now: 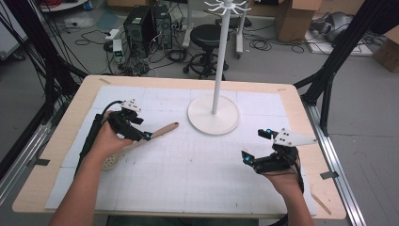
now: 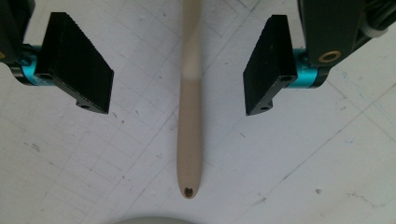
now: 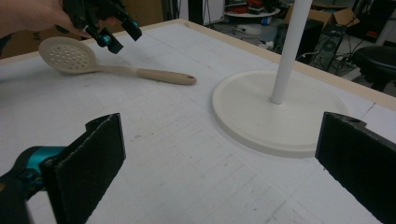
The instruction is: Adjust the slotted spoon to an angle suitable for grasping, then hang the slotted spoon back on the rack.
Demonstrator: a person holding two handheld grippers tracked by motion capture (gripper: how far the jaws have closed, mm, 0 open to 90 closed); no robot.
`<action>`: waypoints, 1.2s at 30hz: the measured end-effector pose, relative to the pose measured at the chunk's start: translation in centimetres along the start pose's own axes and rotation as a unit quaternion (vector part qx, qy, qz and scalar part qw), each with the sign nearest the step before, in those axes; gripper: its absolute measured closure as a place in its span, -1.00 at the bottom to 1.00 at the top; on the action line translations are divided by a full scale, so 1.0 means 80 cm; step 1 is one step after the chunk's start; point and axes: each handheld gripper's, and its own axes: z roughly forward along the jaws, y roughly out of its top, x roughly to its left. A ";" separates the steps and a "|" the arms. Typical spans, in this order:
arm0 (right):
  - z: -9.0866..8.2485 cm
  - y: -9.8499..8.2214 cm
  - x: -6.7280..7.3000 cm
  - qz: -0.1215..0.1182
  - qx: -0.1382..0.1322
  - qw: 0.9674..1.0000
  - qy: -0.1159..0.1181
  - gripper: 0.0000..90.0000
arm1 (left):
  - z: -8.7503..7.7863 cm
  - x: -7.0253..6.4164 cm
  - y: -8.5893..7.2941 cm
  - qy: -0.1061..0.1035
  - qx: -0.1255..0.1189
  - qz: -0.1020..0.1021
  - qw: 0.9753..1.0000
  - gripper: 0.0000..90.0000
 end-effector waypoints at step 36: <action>0.008 -0.003 -0.004 0.008 0.007 1.000 0.004 -0.99 | 0.056 0.014 0.005 -0.002 0.101 -0.009 0.995 -0.24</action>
